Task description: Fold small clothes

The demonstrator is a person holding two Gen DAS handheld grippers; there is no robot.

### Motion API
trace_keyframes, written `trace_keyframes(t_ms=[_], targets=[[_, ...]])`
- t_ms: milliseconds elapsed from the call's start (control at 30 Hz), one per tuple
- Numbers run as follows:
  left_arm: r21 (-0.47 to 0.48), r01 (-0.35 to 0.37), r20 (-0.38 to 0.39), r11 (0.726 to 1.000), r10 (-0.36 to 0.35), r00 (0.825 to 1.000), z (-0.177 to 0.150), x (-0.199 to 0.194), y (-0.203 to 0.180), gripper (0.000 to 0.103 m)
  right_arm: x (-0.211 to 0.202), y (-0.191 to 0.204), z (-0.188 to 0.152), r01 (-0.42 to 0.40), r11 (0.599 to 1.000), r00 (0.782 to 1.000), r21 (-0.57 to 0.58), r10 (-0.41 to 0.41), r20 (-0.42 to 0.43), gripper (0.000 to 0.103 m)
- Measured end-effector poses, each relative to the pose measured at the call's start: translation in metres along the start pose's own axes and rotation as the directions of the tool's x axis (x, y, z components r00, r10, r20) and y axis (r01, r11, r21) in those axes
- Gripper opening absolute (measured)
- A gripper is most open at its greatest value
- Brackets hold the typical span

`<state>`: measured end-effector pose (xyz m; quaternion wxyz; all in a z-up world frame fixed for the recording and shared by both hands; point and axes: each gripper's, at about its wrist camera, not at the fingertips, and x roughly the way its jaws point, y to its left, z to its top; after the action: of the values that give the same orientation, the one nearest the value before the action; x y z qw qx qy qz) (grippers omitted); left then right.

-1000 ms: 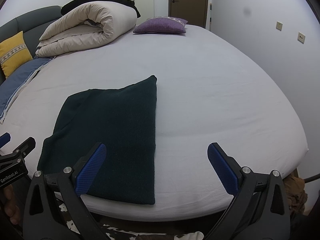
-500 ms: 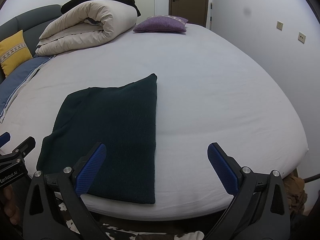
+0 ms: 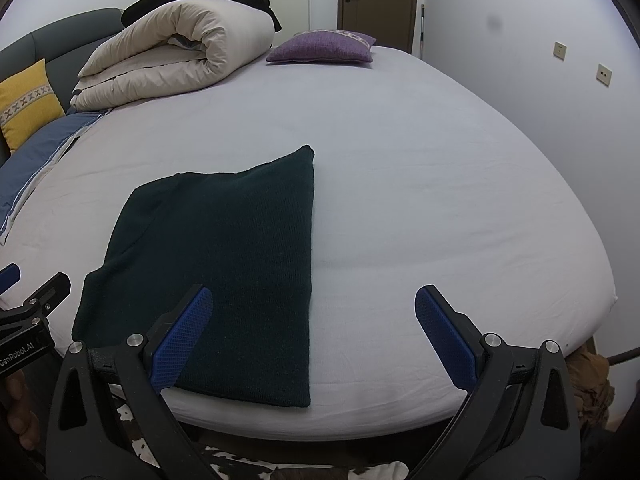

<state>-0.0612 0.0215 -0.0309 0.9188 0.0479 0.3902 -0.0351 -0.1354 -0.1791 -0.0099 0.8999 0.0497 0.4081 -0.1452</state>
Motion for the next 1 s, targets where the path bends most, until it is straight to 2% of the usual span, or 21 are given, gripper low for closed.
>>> trace_keyframes(t_ms=[1000], targets=[[0.004,0.001,-0.001,1.0,-0.001,1.0,0.0008,-0.0003,0.0006,0.103,-0.0001,-0.001,-0.0013,0.001,1.0,1.0,-0.002,-0.001,-0.003,0.103]])
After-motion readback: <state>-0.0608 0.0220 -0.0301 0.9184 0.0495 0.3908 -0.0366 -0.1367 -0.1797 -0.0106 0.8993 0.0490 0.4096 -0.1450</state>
